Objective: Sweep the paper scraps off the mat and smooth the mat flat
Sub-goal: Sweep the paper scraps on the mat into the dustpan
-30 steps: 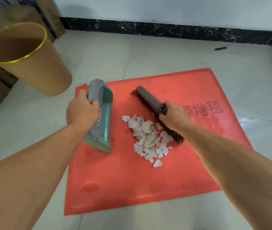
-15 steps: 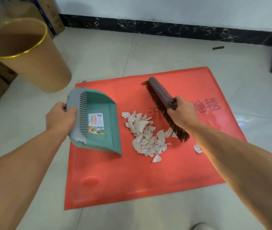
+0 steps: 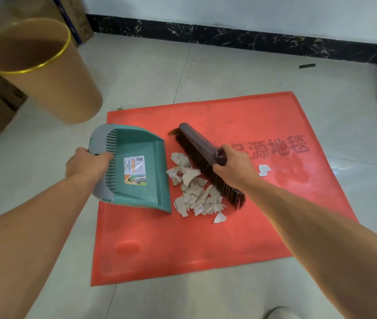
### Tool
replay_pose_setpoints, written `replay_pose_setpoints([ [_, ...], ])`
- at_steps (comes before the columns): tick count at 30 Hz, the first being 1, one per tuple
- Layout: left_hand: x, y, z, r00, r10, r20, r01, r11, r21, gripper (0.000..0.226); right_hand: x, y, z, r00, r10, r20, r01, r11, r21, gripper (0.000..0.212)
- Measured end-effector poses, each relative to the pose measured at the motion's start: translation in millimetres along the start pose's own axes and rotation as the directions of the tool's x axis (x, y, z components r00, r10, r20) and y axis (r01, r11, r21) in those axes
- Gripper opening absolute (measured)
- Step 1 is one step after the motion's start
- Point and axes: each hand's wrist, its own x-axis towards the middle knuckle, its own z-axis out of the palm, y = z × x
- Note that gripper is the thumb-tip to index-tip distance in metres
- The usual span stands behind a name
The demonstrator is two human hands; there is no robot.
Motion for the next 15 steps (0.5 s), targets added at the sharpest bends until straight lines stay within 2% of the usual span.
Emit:
replay_pose_setpoints([
  [6, 2, 1, 1, 1.000, 0.023, -0.006, -0.023, 0.998, 0.061, 0.059, 1, 16, -37, 0.982, 0.030, -0.189, -0.028, 1.000, 0.013, 0.025],
  [10, 1, -1, 6, 0.999, 0.015, -0.035, -0.013, 0.998, 0.066, 0.056, -5, 44, -62, 0.926, 0.182, -0.331, -0.189, 0.982, 0.011, 0.027],
  [15, -1, -4, 11, 0.999, -0.005, -0.050, 0.007, 0.999, 0.043, 0.054, -24, 87, -78, 0.860, 0.336, -0.383, -0.365, 0.931, -0.005, 0.026],
])
